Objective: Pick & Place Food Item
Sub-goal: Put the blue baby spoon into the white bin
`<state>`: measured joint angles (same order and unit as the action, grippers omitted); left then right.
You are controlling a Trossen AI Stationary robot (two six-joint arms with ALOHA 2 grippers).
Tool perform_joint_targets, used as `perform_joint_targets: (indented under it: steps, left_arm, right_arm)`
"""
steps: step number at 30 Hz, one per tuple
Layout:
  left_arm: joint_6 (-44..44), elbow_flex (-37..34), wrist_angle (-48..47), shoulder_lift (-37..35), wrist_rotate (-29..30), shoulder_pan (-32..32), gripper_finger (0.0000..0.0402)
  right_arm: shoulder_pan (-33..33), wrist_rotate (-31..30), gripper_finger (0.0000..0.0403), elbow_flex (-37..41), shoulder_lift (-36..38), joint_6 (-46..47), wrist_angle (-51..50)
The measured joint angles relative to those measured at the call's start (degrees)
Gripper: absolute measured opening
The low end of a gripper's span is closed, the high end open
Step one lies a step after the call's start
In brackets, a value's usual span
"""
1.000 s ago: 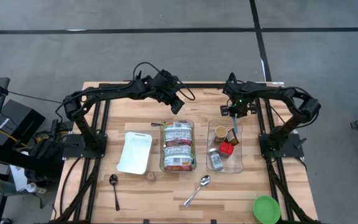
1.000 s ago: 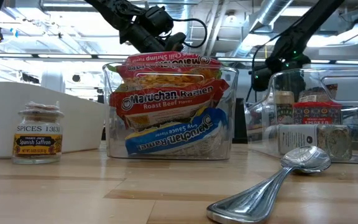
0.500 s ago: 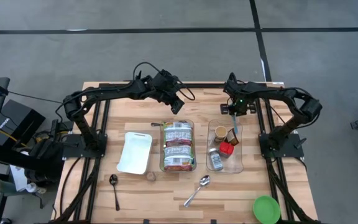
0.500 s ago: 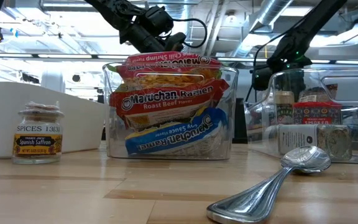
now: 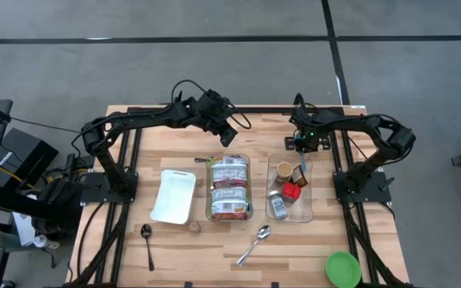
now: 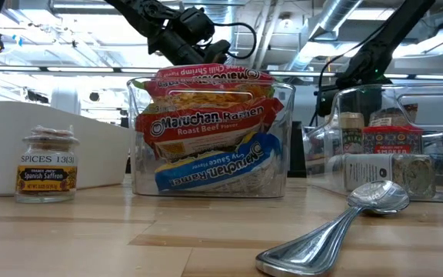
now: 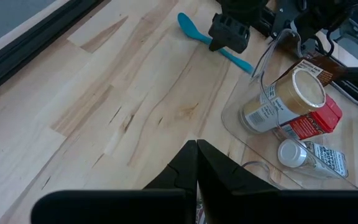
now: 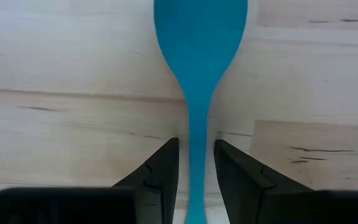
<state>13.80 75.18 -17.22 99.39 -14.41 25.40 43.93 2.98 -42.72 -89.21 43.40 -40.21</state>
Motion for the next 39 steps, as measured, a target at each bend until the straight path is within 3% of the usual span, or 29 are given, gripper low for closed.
perform_joint_targets:
  steps: [11, 22, 31, 39]
  left_arm:
    - [0.00, 0.00, 1.10, 0.00, 0.00, 0.00, 0.0001]
    - [0.00, 0.00, 1.10, 0.00, 0.00, 0.01, 0.0001]
    - [0.00, 0.00, 1.10, 0.00, 0.00, 0.01, 0.0001]
    - [0.00, 0.00, 1.13, 0.00, 0.00, 0.01, 0.0001]
  right_arm:
    - [-2.22, -4.20, 0.0076, 0.04, -0.09, 0.33, 0.07]
    - [-2.72, -4.51, 0.0064, 0.07, -0.15, 2.10, 0.36]
    - [-2.72, -4.52, 0.0014, 0.17, -0.20, 2.71, 1.00]
    - [-2.72, -4.53, 0.0030, 0.17, -0.22, 2.73, 1.18]
